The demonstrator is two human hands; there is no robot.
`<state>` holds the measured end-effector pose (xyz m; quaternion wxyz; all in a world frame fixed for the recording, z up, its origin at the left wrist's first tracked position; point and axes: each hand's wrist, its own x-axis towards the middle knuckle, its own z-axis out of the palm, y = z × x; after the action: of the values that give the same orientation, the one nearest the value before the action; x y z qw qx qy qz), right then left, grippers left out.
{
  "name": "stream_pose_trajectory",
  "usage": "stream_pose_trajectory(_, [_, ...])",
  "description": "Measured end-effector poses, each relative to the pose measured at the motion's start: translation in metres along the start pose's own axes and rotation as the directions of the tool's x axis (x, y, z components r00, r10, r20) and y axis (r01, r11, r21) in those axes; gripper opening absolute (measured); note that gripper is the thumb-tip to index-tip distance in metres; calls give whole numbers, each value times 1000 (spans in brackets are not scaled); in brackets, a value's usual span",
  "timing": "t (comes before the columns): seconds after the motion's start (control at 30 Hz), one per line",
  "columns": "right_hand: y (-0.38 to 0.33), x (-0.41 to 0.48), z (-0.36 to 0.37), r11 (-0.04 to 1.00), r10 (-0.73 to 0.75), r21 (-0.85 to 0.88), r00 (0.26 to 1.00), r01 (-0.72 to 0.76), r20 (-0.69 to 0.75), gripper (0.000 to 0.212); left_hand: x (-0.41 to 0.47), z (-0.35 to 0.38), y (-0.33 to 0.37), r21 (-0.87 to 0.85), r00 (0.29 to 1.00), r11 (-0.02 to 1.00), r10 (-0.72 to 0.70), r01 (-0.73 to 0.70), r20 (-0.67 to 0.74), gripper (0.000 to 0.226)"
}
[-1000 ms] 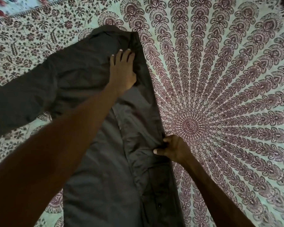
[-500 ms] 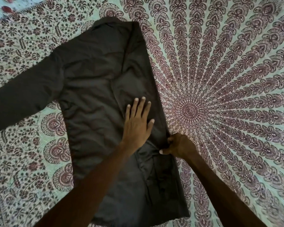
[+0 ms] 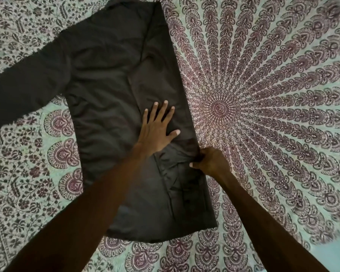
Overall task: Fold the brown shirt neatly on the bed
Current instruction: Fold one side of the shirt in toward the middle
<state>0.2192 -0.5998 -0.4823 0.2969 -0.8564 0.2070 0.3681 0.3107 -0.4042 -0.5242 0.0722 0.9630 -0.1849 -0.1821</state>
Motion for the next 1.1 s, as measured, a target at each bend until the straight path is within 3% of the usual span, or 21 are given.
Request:
stream_pose_trajectory(0.13, [1,-7,10,994,87,-50,988,-94,-128,45,0,-3,6,-12,999,1000,9,-8,32,87])
stream_pose_trajectory(0.3, [2,-29,16,969,60,-223,973,-111,-225,52,-12,1,20,-10,1000,1000,10,-10,-6,89])
stream_pose_trajectory(0.47, [14,-45,31,979,48,-176,959,-100,-281,63,-30,21,23,31,999,1000,6,-5,-34,82])
stream_pose_trajectory(0.7, [27,-61,43,969,64,-228,987,-98,-149,66,-31,28,23,57,995,998,8,-2,-99,78])
stream_pose_trajectory(0.93, [24,-66,43,915,94,-375,982,-151,-164,74,-30,34,23,56,994,998,11,-5,-113,79])
stream_pose_trajectory(1.03, [14,-67,42,923,-23,-377,963,-82,-267,71,-30,26,23,-17,987,1000,1,-4,-158,75])
stream_pose_trajectory(1.1, [1,-63,43,953,-188,-288,929,95,-319,56,-30,15,21,-42,971,999,-22,13,-237,68])
